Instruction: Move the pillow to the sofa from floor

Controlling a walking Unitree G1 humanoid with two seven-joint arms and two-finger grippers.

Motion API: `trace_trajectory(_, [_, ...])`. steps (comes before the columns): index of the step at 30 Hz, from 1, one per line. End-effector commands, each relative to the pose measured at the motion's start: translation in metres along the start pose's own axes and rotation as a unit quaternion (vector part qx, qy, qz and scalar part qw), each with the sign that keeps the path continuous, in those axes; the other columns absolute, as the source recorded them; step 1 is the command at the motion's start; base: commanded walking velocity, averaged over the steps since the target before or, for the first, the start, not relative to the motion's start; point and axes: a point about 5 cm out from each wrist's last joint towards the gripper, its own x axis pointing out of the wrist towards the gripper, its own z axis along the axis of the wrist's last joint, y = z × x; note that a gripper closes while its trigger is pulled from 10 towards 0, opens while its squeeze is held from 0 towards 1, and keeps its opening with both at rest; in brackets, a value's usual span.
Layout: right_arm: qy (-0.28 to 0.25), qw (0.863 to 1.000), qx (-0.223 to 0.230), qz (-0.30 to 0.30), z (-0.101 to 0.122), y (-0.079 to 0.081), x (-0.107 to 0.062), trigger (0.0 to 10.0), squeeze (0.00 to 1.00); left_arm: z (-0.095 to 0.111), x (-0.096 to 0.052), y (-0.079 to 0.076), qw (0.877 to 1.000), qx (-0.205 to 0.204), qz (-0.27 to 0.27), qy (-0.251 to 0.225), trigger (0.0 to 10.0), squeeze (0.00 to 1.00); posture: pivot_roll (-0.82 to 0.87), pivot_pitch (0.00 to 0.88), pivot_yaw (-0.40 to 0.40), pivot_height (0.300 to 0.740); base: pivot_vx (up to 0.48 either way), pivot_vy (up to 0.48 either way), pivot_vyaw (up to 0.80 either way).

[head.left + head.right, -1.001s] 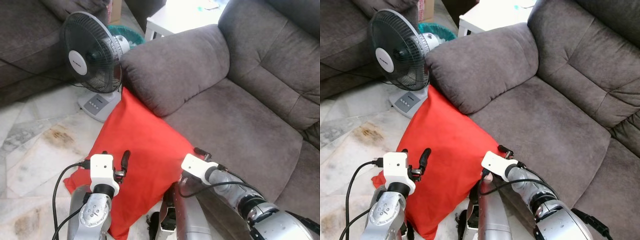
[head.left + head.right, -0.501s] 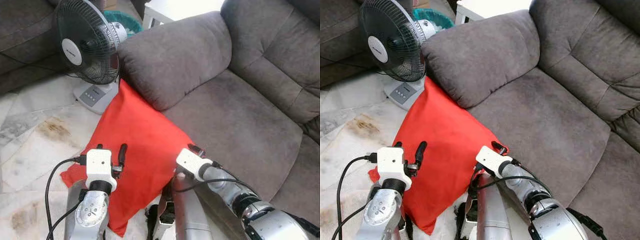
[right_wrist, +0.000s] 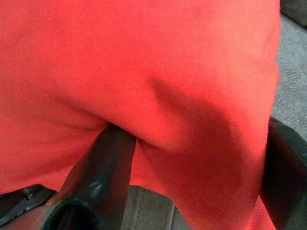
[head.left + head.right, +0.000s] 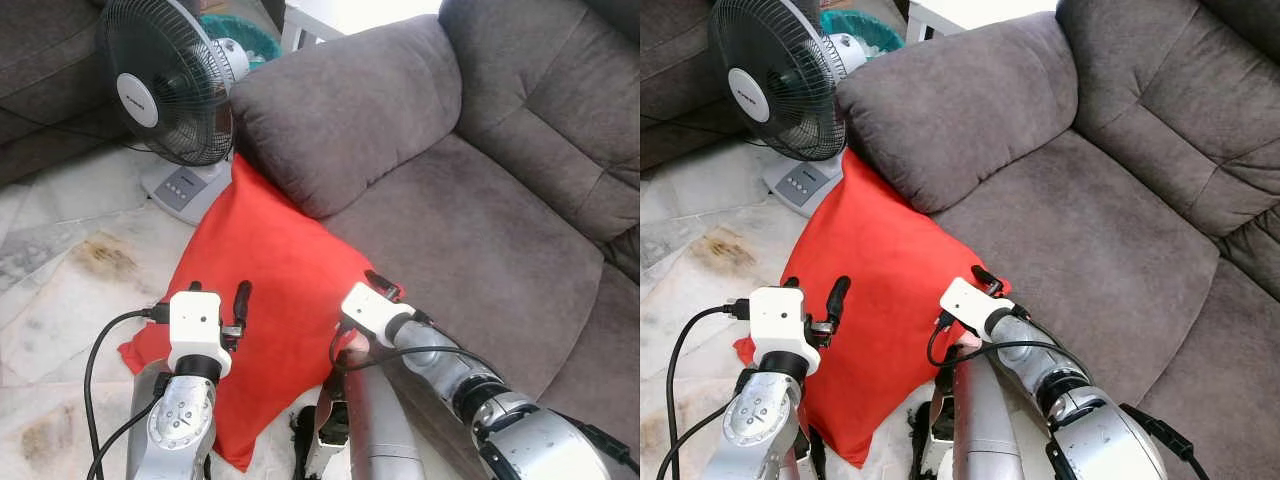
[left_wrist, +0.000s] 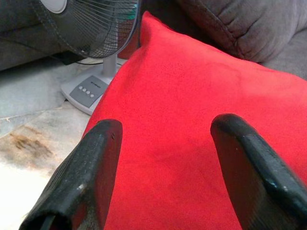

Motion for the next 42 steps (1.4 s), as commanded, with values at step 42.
trace_trajectory(42, [-0.024,0.998,0.059,-0.026,-0.002,-0.016,-0.004,0.0,0.00,-0.001,0.003,-0.008,1.000,0.004,-0.016,0.008,10.0,0.00,0.20,0.291,-0.319,0.535,0.000,0.000,0.00])
